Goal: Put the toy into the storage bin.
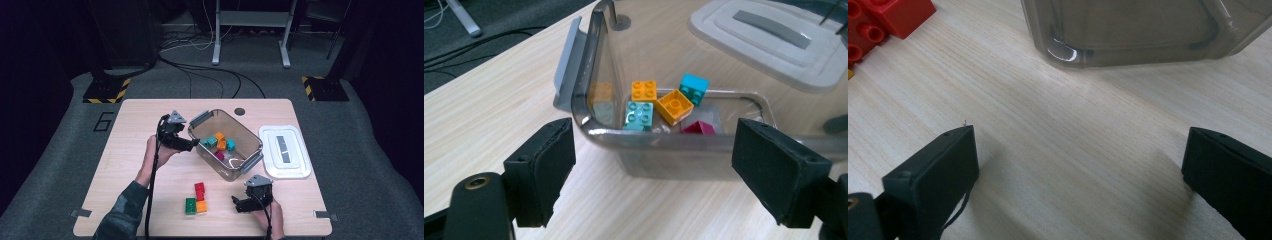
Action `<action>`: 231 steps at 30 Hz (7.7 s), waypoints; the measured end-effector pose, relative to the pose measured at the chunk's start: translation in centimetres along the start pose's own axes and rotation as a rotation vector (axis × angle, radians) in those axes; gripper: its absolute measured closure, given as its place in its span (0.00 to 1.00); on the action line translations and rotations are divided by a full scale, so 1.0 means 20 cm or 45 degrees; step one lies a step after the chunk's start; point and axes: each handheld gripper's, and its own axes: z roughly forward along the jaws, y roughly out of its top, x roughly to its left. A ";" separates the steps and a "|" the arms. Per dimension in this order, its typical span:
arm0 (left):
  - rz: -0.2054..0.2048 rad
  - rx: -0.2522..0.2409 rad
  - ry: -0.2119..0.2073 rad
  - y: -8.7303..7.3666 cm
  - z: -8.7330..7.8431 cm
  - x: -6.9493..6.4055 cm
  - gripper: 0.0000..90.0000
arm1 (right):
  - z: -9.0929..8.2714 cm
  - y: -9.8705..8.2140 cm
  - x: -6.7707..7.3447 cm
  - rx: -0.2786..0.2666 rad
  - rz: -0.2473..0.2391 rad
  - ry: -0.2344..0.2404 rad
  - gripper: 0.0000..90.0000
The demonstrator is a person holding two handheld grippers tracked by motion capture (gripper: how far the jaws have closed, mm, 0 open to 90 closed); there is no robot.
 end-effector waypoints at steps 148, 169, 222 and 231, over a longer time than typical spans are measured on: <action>0.031 0.023 0.012 -0.59 -0.15 -0.32 0.65 | 0.00 0.00 0.00 0.000 0.008 -0.001 0.01; 0.107 -0.039 0.034 -0.32 -0.15 -0.25 0.65 | 0.00 0.00 0.00 0.000 0.016 -0.011 0.01; 0.103 0.052 0.053 0.23 0.18 0.00 0.65 | 0.00 0.00 -0.01 0.004 -0.007 -0.013 0.01; 0.048 0.088 0.051 0.20 0.19 0.01 0.34 | 0.00 0.00 -0.01 0.002 -0.001 -0.013 0.01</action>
